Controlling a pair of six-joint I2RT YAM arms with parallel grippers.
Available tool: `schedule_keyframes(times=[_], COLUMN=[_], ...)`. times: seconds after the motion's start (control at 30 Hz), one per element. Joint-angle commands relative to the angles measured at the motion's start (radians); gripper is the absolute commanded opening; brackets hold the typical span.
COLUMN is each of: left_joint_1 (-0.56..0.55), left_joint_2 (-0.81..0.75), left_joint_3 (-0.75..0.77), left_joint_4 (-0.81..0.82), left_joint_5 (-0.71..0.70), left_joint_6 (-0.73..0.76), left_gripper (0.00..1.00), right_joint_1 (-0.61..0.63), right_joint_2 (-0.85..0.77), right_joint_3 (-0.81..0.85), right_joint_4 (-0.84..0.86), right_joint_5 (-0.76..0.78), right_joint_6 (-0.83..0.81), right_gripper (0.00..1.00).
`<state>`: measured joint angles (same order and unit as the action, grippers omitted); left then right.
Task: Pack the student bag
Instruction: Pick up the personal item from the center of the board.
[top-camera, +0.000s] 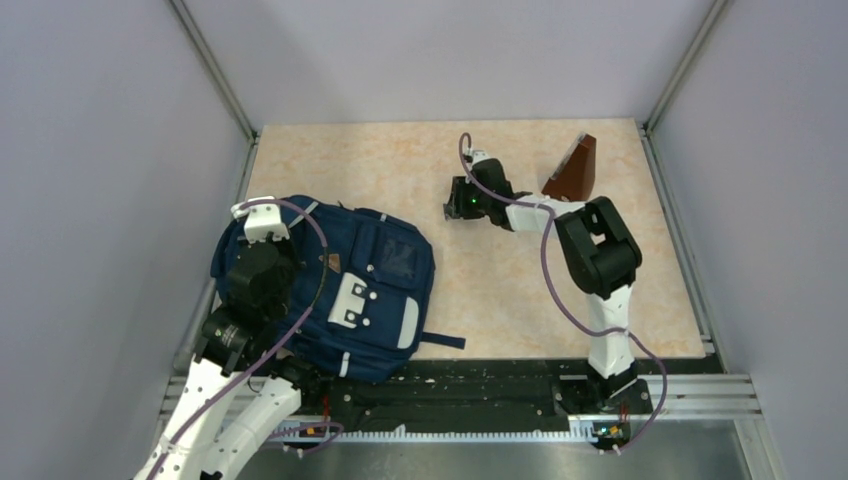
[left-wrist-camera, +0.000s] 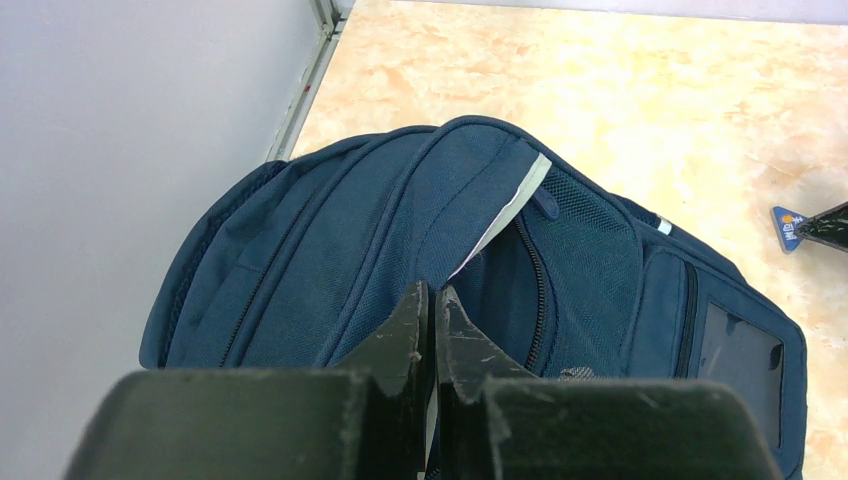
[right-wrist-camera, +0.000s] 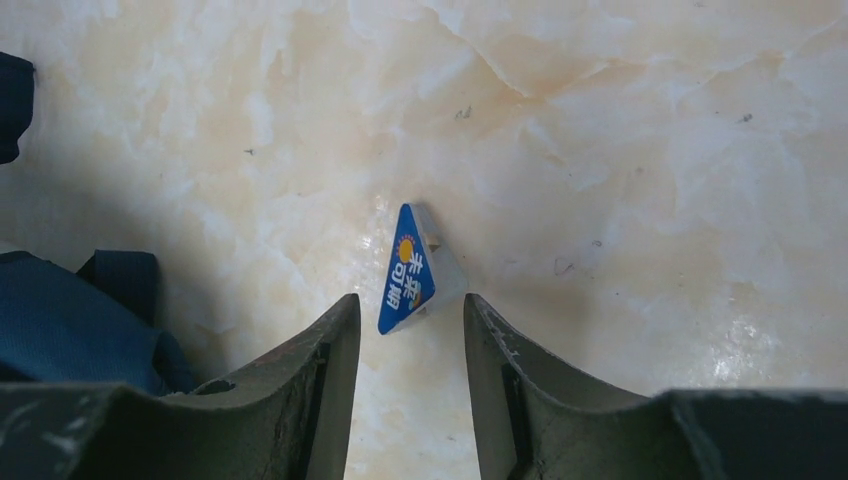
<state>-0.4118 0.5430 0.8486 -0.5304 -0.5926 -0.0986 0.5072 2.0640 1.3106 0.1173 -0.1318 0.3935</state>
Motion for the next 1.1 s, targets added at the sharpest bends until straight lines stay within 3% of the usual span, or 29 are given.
schedule_keyframes(times=[0.0, 0.43, 0.7, 0.93, 1.07], left_joint_1=[0.007, 0.012, 0.015, 0.015, 0.015], left_joint_2=[-0.029, -0.025, -0.018, 0.007, 0.036], left_joint_3=[0.023, 0.024, 0.019, 0.007, -0.013], left_joint_4=[0.216, 0.219, 0.22, 0.235, 0.257], left_joint_5=[0.0, 0.02, 0.036, 0.152, 0.305], left_joint_6=[-0.008, -0.007, -0.01, -0.024, -0.046], left_gripper=[0.0, 0.0, 0.0, 0.0, 0.0], right_joint_1=[-0.002, -0.002, -0.002, -0.002, -0.002], right_joint_2=[0.034, 0.087, 0.07, -0.11, -0.27], right_joint_3=[0.082, 0.146, 0.147, 0.027, -0.08], right_joint_4=[-0.007, -0.047, -0.062, -0.023, -0.003], right_joint_5=[-0.031, -0.02, -0.024, 0.012, 0.03], right_joint_6=[-0.017, -0.022, -0.018, -0.037, -0.06], right_gripper=[0.41, 0.31, 0.0, 0.0, 0.0])
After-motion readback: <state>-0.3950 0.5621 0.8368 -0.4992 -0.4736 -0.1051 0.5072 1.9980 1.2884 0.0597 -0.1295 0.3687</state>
